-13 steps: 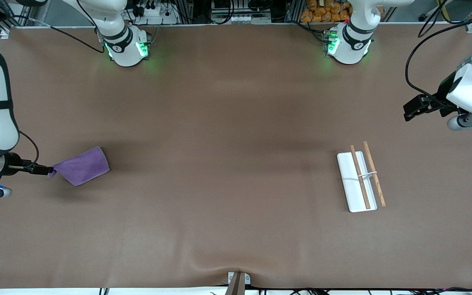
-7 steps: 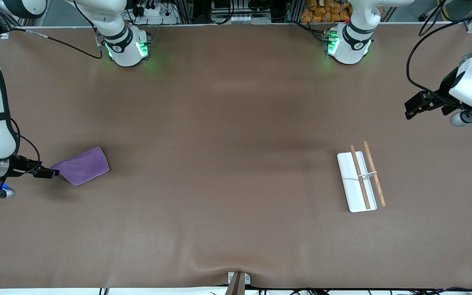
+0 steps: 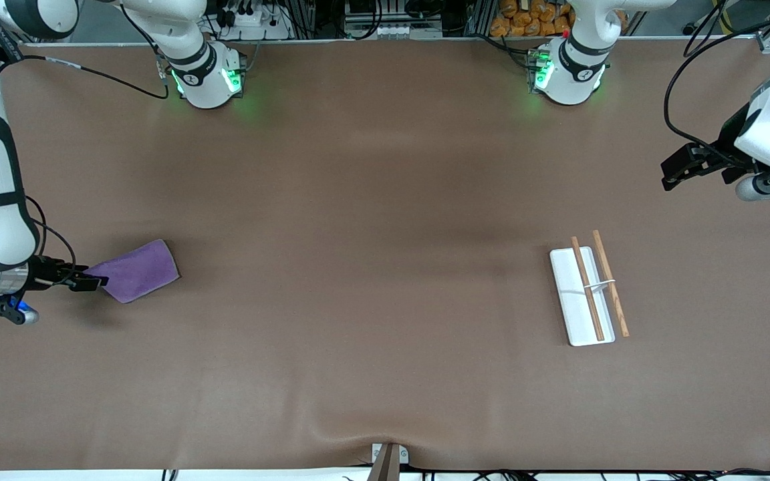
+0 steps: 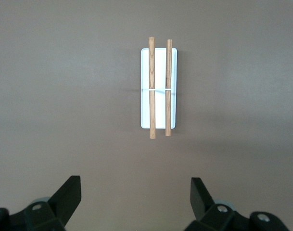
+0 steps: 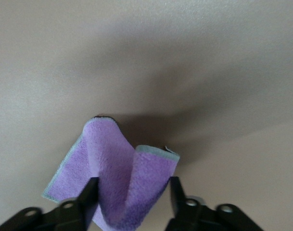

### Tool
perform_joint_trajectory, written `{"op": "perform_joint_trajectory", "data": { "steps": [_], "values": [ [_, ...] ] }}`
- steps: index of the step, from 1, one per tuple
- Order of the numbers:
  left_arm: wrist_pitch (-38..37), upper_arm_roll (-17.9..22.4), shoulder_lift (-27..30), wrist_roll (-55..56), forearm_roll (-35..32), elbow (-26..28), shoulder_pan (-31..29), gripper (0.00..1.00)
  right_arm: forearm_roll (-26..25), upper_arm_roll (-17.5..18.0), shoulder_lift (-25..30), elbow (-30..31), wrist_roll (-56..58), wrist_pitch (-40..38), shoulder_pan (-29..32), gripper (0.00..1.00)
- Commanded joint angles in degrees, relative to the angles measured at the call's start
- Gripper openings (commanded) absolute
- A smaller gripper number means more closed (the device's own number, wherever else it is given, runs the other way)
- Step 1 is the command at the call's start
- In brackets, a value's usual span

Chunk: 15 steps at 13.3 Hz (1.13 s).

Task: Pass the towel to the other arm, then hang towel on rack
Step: 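Grasp the purple towel corner with the right gripper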

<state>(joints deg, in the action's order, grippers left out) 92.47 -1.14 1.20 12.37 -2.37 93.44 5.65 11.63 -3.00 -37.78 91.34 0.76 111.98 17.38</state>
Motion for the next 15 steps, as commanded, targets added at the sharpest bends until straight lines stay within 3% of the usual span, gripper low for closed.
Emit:
{"op": "perform_joint_trajectory", "data": {
  "steps": [1,7,15],
  "values": [
    [-0.6,-0.4,0.3,-1.0,0.0,0.2,-0.6,1.00,1.2,0.5,0.2,0.5,1.1,-0.2,0.5,0.00],
    [-0.6,-0.3,-0.8,-1.0,-0.1,0.3,-0.8,1.00,0.9,0.7,3.3,-1.0,7.3,-3.1,-0.8,0.00],
    [-0.6,-0.1,-0.8,-0.7,-0.1,0.5,-1.2,1.00,0.6,1.0,8.3,-10.0,7.9,-12.1,-9.1,0.00]
  ]
}}
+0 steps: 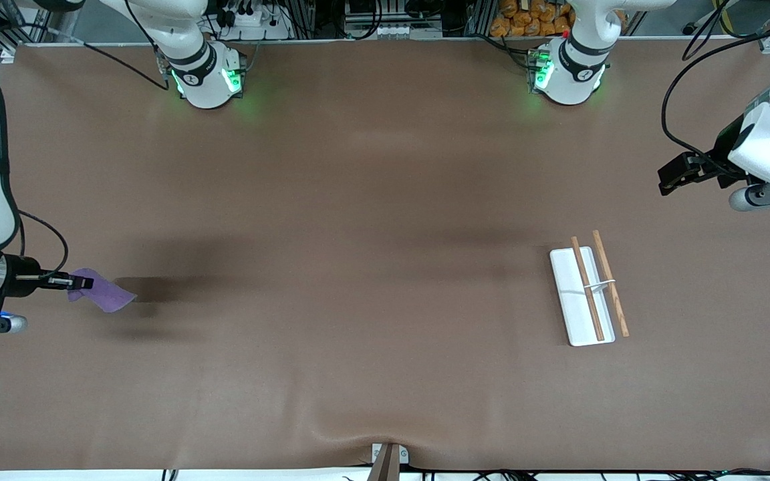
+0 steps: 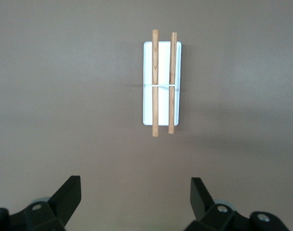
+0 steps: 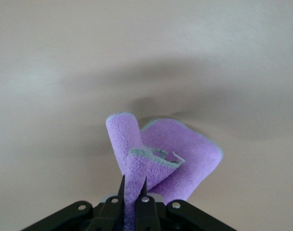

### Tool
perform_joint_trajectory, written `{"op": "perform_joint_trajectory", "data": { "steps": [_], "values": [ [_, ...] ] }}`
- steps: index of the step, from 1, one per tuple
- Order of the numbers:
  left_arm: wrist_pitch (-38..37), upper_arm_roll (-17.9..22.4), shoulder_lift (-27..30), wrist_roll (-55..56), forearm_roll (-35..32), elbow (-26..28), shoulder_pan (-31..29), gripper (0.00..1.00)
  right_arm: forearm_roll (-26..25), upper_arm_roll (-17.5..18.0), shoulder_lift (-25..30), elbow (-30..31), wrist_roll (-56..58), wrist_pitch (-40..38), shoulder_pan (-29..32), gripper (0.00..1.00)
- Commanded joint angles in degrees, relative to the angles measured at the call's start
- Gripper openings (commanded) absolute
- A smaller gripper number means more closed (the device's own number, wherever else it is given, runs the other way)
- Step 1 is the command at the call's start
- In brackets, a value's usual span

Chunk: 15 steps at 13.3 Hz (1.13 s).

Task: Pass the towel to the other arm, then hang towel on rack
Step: 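Lift the towel with the right gripper while the left gripper approaches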

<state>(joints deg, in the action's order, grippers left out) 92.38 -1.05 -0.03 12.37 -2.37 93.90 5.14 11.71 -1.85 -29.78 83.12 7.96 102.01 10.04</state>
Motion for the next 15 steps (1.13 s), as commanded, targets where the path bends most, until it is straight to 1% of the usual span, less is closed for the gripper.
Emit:
{"op": "perform_joint_trajectory", "data": {
  "steps": [1,2,4,5,7,8,10,11,15],
  "values": [
    [-0.5,-0.2,0.5,-0.9,-0.1,0.1,-0.7,1.00,0.8,-0.1,0.5,-1.9,0.2,-3.1,-3.3,0.00],
    [-0.5,-0.2,0.4,-0.9,-0.1,0.1,-0.7,1.00,1.6,-0.1,0.9,-2.2,0.0,-3.1,-4.5,0.00],
    [-0.5,-0.2,0.1,-0.6,-0.1,0.1,-0.6,1.00,6.5,-0.1,1.5,-2.3,0.5,-3.4,-5.6,0.00],
    [-0.5,-0.3,0.1,-0.4,-0.1,0.0,-0.6,1.00,7.8,0.9,1.5,-2.3,0.6,-3.7,-5.9,0.00],
    [-0.5,-0.4,0.2,-0.3,0.0,-0.2,-0.6,1.00,7.9,3.8,1.7,-2.3,0.7,-3.9,-6.2,0.00],
    [-0.1,-0.4,0.0,-0.3,0.5,-0.5,-0.7,1.00,7.8,6.0,1.7,-2.3,0.9,-3.8,-6.2,0.00],
    [1.1,-0.4,-1.4,-0.2,0.6,-0.5,0.0,1.00,7.4,9.7,3.7,-2.4,0.7,-3.5,-6.7,0.00],
    [2.0,-0.4,-2.1,-0.1,0.5,-0.6,0.0,1.00,7.1,10.6,4.5,-3.0,0.3,-3.5,-8.1,0.00],
    [5.0,-0.4,-4.0,-0.2,0.6,-0.7,-0.6,1.00,6.9,10.7,5.7,-5.0,0.2,-3.3,-16.1,0.00]
  ]
}}
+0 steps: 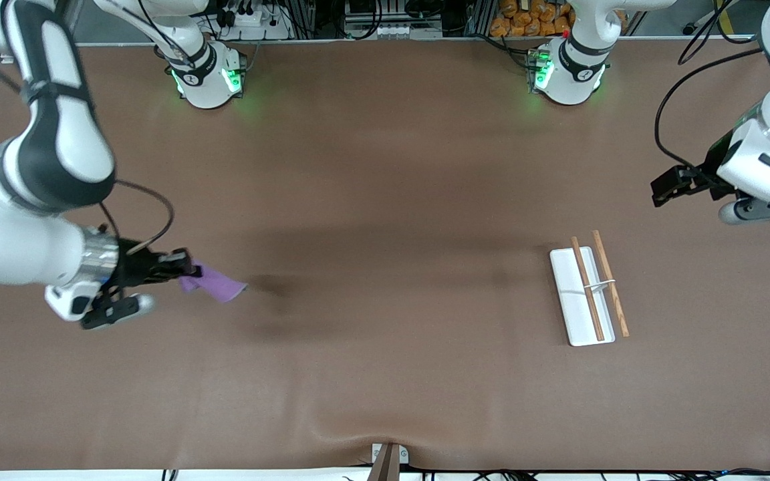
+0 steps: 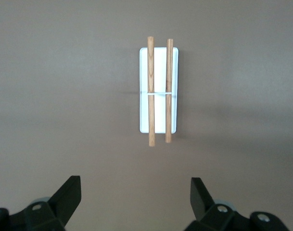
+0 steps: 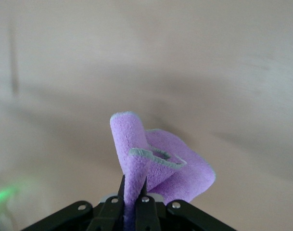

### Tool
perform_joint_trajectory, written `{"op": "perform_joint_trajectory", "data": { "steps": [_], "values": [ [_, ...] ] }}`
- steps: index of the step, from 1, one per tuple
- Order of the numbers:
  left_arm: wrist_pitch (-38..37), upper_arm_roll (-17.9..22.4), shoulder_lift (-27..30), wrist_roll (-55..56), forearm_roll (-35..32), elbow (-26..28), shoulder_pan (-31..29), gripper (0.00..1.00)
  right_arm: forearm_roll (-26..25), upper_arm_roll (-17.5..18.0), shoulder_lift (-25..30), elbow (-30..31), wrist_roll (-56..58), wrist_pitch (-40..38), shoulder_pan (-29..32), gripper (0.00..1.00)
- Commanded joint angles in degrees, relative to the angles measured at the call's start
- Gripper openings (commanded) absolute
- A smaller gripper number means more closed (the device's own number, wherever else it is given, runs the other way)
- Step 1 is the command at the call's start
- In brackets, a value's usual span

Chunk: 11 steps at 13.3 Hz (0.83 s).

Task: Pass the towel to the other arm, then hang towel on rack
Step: 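Lift the towel with the right gripper while the left gripper approaches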

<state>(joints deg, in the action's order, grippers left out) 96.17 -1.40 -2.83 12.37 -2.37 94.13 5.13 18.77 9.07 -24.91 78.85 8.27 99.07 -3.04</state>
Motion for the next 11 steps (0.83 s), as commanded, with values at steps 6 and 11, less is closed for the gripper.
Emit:
{"op": "perform_joint_trajectory", "data": {
  "steps": [6,11],
  "values": [
    [5.0,-0.1,-2.6,-0.1,1.1,-1.0,0.0,1.00,0.2,-0.3,0.7,-3.8,-13.5,-0.2,-11.5,0.00],
    [10.7,-0.6,-9.8,10.4,5.0,-5.6,3.5,1.00,0.3,-0.4,0.6,-4.3,-29.6,6.5,-18.9,0.00]
  ]
}}
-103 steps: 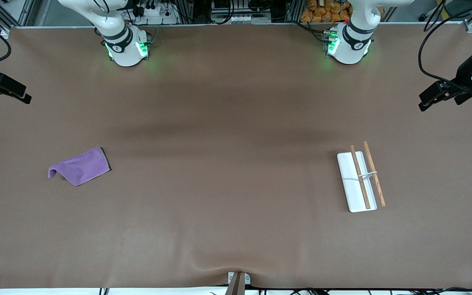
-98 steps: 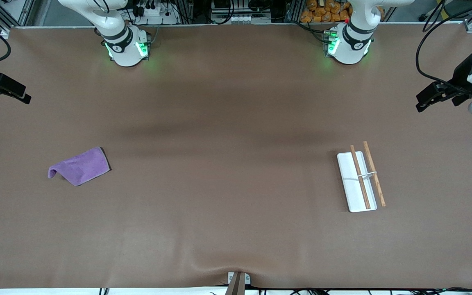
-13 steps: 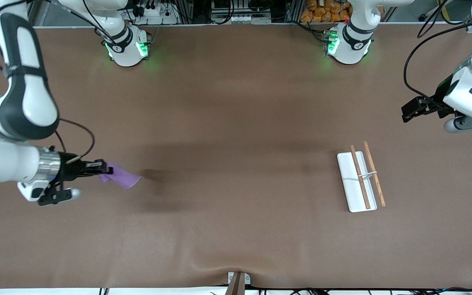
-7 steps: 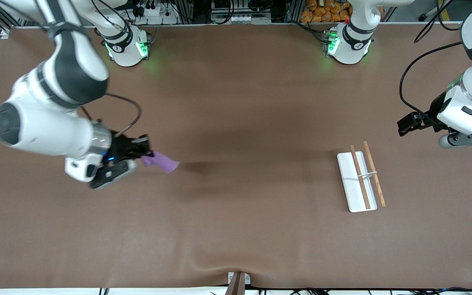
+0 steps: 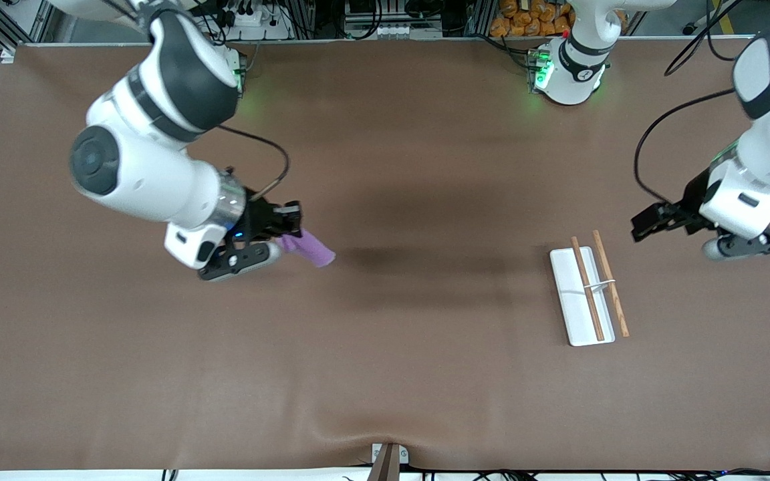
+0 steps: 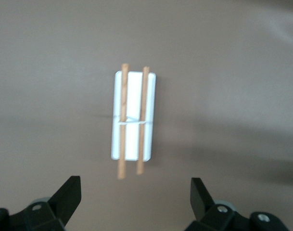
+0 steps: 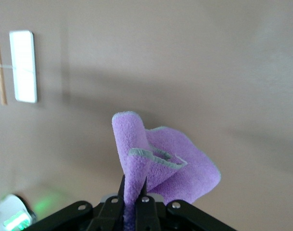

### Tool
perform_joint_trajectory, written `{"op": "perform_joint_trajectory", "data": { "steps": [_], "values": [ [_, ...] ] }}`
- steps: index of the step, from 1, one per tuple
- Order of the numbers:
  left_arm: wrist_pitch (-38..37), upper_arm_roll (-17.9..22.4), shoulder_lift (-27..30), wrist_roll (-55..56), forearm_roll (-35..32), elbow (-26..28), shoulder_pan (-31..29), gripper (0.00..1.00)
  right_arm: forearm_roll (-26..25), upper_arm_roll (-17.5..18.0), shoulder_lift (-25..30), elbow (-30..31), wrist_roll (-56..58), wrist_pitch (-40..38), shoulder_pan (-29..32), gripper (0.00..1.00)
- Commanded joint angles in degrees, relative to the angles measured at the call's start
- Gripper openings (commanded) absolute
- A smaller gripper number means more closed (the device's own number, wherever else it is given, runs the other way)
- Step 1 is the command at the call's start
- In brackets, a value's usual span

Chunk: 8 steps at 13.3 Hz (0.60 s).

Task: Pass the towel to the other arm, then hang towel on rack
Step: 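Lift the towel with the right gripper while the left gripper approaches, then grasp the towel with the left gripper beside the right gripper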

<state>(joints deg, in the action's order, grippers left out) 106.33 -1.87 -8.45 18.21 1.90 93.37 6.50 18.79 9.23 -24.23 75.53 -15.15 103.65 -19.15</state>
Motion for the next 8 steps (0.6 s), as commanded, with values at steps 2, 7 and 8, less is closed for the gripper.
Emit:
{"op": "perform_joint_trajectory", "data": {
  "steps": [2,7,8],
  "values": [
    [0.5,-0.2,-5.7,11.5,0.7,-6.7,4.5,1.00,0.3,-0.5,-0.4,-0.9,-12.9,5.8,-6.0,0.00],
    [1.6,-0.3,-9.5,31.0,10.5,-5.9,9.0,1.00,-0.2,-0.6,-0.7,-0.5,-29.5,13.4,-12.6,0.00],
    [1.5,-0.8,-11.1,36.3,11.5,-5.9,10.4,1.00,-0.2,-0.6,-0.7,-0.5,-33.0,13.7,-13.0,0.00]
  ]
}}
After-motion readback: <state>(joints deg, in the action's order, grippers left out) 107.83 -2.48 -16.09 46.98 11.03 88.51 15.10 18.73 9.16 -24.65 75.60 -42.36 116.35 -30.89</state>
